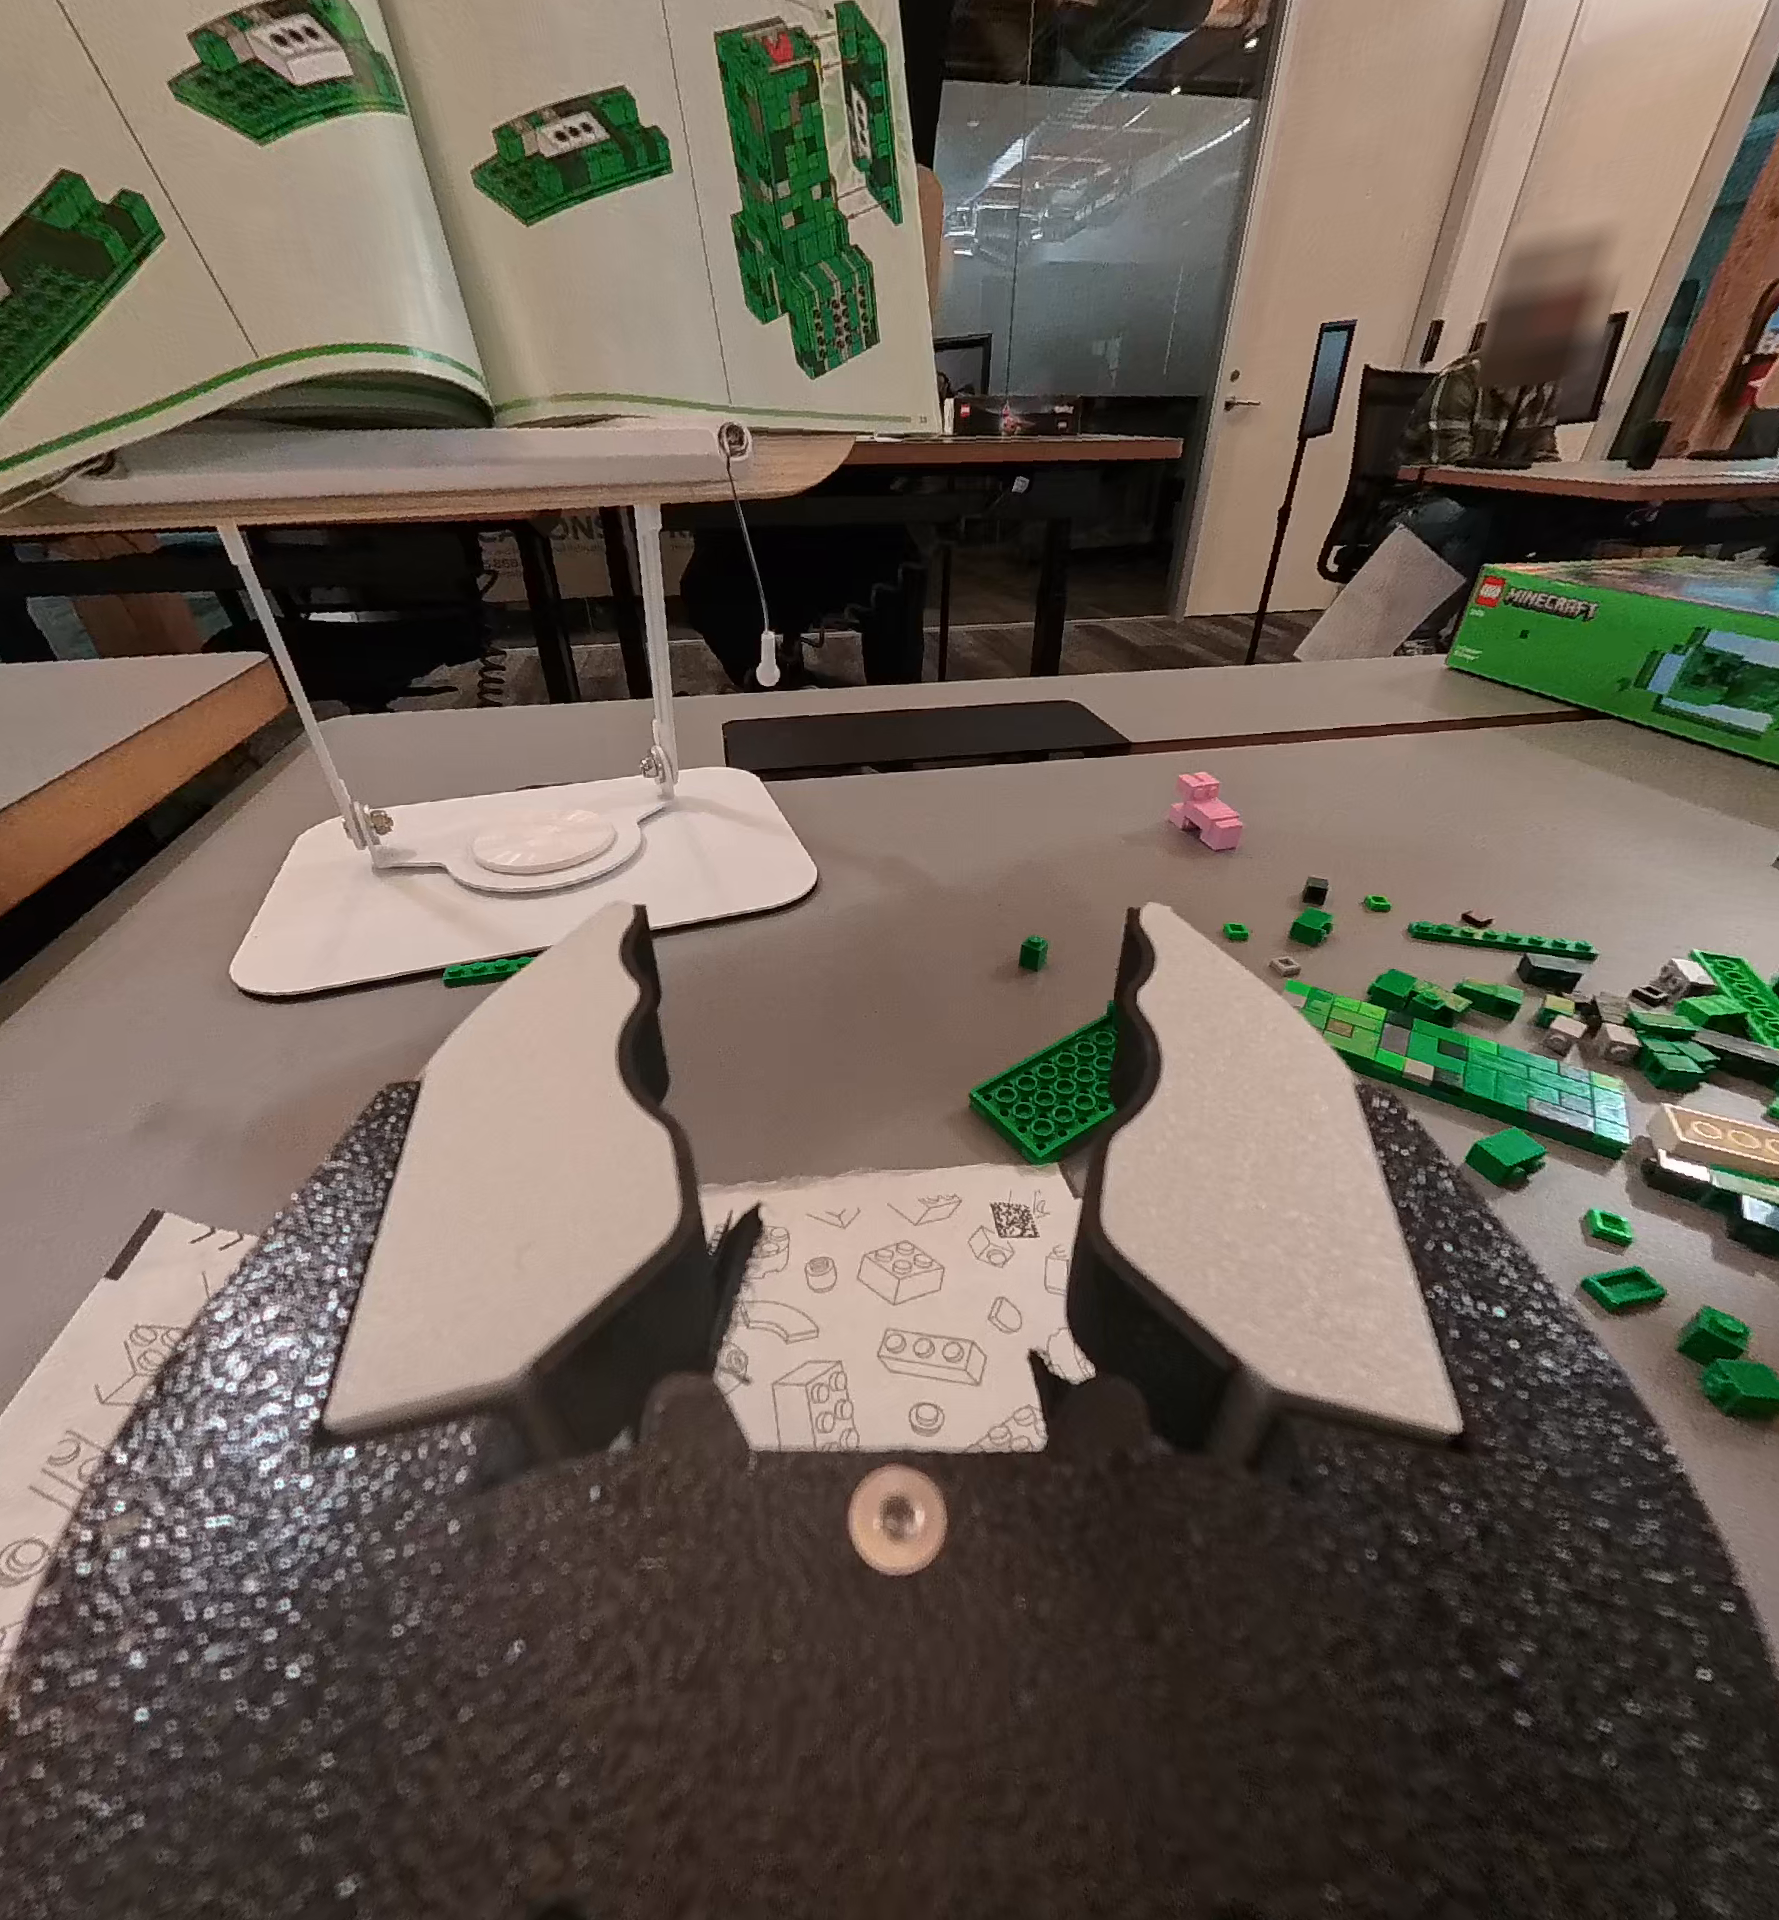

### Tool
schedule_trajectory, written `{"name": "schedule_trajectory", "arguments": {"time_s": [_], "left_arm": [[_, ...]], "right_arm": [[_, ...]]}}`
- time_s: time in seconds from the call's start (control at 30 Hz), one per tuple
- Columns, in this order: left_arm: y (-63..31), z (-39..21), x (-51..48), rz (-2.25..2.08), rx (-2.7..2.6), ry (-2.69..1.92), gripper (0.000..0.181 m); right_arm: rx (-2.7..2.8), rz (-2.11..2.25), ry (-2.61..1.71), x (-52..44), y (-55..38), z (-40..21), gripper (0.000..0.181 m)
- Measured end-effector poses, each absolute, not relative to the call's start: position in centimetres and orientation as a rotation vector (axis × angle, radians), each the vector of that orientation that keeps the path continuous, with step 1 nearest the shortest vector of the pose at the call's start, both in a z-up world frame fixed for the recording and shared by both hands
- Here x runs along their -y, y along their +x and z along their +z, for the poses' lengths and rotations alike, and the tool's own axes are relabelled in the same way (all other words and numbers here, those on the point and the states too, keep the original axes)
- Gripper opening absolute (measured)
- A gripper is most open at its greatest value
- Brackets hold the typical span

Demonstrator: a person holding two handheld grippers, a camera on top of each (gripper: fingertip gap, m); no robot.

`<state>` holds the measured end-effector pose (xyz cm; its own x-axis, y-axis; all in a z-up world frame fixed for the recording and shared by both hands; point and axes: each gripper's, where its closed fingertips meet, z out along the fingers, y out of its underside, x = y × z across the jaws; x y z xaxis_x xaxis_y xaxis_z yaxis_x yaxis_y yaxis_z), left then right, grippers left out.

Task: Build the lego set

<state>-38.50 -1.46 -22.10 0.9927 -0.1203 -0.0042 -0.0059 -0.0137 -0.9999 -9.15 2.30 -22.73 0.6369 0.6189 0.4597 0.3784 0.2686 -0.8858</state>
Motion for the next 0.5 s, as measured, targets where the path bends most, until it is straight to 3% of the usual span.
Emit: {"name": "schedule_trajectory", "arguments": {"time_s": [0.23, 0.5], "left_arm": [[-38.2, -22.1, 1.4, -0.104, -0.110, -1.585, 0.083], [-37.6, -22.1, 1.5, -0.106, -0.148, -1.583, 0.081]], "right_arm": [[1.300, 0.597, -1.360, 2.5, -11.6, -25.0, 0.018], [1.633, 0.706, -1.430, 6.4, -12.5, -28.7, 0.023]]}}
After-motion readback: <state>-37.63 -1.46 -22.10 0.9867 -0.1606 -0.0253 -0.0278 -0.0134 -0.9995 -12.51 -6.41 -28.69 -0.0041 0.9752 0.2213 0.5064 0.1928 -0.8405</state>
